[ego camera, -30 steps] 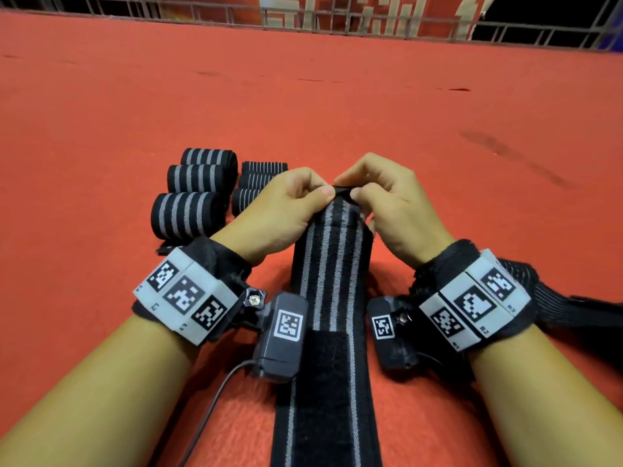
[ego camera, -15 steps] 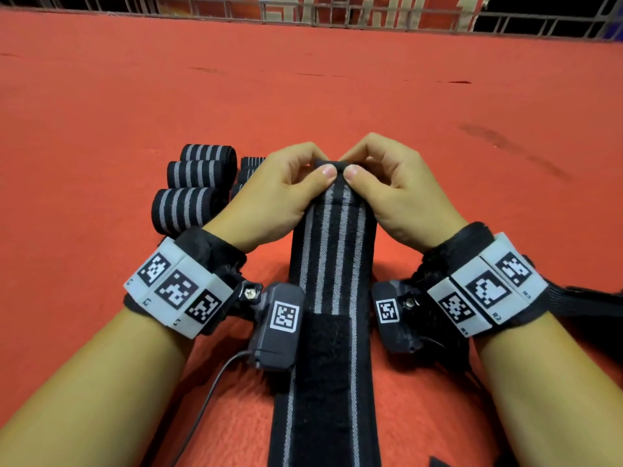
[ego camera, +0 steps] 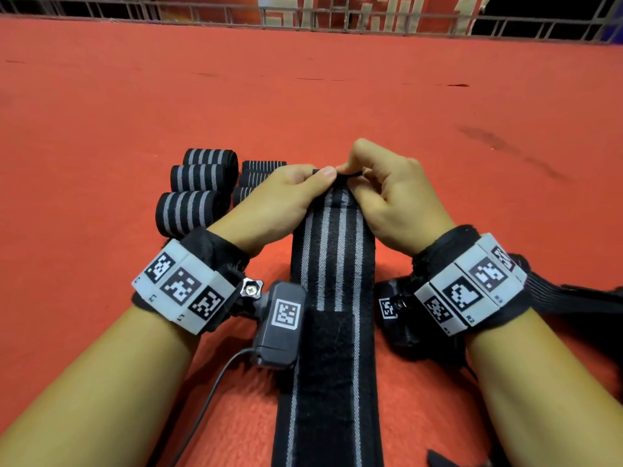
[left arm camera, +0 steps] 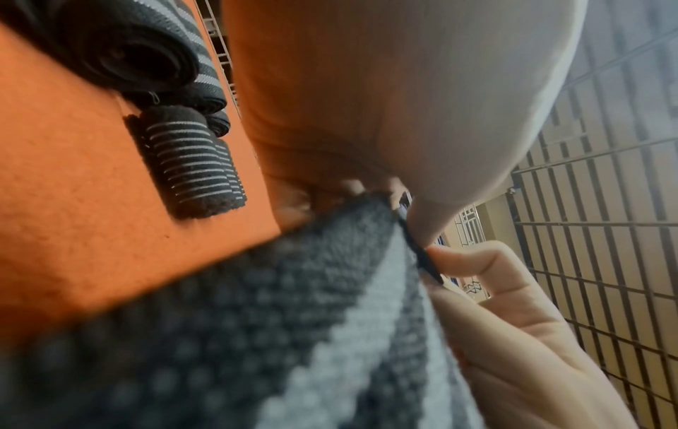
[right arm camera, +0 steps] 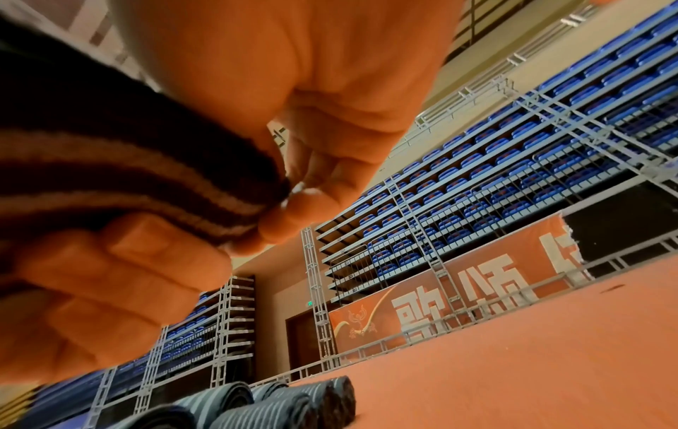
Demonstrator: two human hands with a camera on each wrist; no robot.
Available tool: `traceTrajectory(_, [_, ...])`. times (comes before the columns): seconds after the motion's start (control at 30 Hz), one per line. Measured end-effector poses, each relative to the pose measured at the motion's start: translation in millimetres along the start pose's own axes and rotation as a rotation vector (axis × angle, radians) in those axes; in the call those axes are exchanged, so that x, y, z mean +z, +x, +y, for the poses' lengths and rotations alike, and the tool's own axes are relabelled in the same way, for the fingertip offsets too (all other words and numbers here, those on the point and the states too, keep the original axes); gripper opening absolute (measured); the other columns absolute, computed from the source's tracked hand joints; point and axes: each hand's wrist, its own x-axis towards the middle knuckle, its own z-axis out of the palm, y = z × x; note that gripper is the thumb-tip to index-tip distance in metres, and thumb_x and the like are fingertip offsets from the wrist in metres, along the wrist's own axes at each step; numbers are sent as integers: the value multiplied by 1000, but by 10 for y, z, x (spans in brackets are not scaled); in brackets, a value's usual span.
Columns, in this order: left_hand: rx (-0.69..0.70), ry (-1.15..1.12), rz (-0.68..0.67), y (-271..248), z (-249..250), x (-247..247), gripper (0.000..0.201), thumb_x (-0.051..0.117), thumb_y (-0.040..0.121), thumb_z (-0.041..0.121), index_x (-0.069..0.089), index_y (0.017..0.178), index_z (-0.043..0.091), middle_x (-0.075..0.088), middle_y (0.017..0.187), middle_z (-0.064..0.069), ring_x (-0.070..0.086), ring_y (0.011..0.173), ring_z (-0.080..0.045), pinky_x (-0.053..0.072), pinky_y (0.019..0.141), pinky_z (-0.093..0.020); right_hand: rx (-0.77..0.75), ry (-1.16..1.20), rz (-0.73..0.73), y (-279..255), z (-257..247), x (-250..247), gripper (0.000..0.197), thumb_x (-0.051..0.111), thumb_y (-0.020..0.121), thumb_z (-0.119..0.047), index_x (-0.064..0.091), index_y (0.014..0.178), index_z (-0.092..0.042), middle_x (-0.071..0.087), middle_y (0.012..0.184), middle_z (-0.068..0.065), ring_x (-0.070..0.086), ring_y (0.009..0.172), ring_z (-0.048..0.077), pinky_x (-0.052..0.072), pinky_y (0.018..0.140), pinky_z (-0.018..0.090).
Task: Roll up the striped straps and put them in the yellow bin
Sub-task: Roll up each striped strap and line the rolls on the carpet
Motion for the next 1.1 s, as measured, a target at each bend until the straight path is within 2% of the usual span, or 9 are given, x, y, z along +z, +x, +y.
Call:
traceTrajectory(0.13, [17,43,31,29,-27,-8,21,56,97,32,58,83,16,60,75,2,54,70,-12,43,66,-31,19,16,-41,7,-40,-40,8,50,82,-2,55,86,-8,67,81,4,55,71,20,43,67,32])
traceTrajectory(0.33, [249,269,70,-25,65,-20,25,49,94,35,59,94,12,64,86,-23,54,70,-19,49,67,-49,245,348,-142,33,-38,-83,16,47,98,-17,56,97,-4,52,66,4,47,53,11,39,47,25])
traceTrajectory(0.5, [185,241,101,-25,85,4,29,51,95,41,59,87,15,60,73,3,53,63,-5,45,60,-30,155,337,-138,29,-35,-79,12,48,90,-20,50,89,-8,56,75,32,44,60,21,36,57,33])
traceTrajectory(0.57, [154,185,112,-17,89,1,24,52,100,36,56,86,17,58,73,8,52,62,-2,43,61,-26,106,222,-137,26,-52,-83,9,48,90,-21,48,89,-11,54,70,24,40,57,24,34,56,32])
traceTrajectory(0.67, [191,126,75,-14,95,-14,16,55,96,32,52,89,18,57,77,-7,53,69,-15,43,65,-32,12,54,-89,16,-97,-117,3,51,92,-14,49,91,-11,51,63,-1,39,55,6,31,56,21])
traceTrajectory(0.77, [274,143,66,-24,117,-50,18,52,94,32,48,91,15,55,76,-16,49,67,-19,40,62,-34,30,121,-76,7,-145,-107,5,50,93,-17,50,96,-13,60,71,2,50,61,10,40,59,27])
traceTrajectory(0.83, [362,252,95,-50,142,-60,14,52,96,27,48,95,13,58,75,-7,47,63,-11,39,60,-29,131,277,-47,23,-145,-89,13,48,93,-29,50,94,-16,62,77,2,55,68,12,44,64,33])
traceTrajectory(0.97, [486,473,134,-103,164,-19,9,53,99,21,48,101,13,52,71,15,45,60,0,34,60,-25,282,450,-117,37,-108,-66,32,44,91,-39,55,87,-9,53,74,-4,48,67,5,39,61,25])
traceTrajectory(1.1, [466,537,117,-133,176,-36,16,50,99,33,46,107,19,62,72,1,57,64,-16,46,63,-40,256,548,-45,-32,-124,-21,29,45,93,-30,54,85,-4,48,74,6,43,67,14,36,57,27])
